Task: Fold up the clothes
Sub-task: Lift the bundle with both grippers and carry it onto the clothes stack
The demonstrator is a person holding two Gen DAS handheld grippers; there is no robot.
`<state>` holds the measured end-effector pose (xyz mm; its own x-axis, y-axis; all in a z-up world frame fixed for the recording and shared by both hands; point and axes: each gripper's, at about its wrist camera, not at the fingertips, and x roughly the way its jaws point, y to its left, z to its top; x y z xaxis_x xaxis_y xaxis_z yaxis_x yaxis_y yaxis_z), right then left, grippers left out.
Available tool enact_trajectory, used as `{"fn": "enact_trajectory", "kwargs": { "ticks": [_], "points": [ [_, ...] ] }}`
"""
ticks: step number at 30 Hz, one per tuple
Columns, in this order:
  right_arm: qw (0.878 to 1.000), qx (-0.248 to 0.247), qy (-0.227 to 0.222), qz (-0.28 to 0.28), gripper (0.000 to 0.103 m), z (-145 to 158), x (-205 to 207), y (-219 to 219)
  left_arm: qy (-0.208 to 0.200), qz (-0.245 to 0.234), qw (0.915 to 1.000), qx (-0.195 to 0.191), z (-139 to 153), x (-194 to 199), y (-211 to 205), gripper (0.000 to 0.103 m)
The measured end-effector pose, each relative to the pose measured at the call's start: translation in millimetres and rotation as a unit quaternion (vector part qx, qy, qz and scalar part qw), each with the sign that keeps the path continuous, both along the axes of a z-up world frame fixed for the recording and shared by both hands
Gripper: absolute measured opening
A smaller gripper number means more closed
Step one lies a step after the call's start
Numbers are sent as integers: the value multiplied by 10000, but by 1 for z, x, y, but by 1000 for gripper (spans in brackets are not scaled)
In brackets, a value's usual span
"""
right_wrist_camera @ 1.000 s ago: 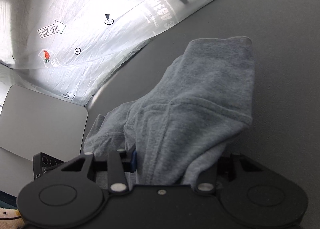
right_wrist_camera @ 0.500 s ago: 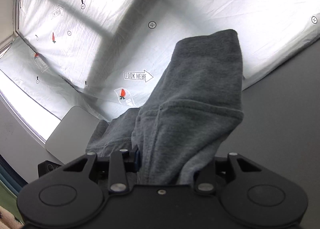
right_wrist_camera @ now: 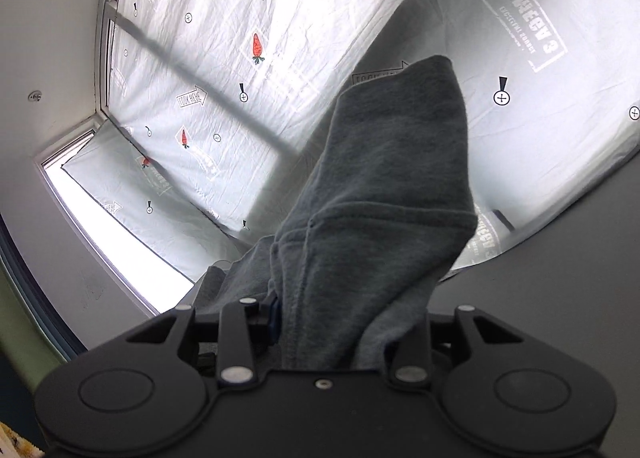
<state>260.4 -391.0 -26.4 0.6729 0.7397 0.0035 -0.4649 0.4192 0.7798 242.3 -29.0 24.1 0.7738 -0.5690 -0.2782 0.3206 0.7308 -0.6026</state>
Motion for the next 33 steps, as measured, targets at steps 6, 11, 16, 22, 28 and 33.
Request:
{"fn": "enact_trajectory", "kwargs": {
  "ticks": [6,11,16,22,28,33],
  "points": [
    [9980,-141,-30,-608,39,15,-41,-28,-87,-514,9985,-193,-1,5,-25,36],
    [9927,-305,86,-1162,39,26,-71,-69,-38,-1088,9932,-410,-8,17,-64,36],
    [9868,-408,-64,-1568,39,31,-94,-134,-23,-1509,9873,-496,-11,28,-134,35],
    [9834,-191,-327,-1772,39,18,-93,-249,-169,-1686,9845,-450,-18,38,-249,35],
    [9832,-418,-514,-1701,39,26,-71,-388,-280,-1535,9847,-770,-33,47,-384,36],
    [9827,-645,-397,-1691,39,36,-31,-475,-193,-1481,9862,-713,-34,78,-475,36]
  ]
}}
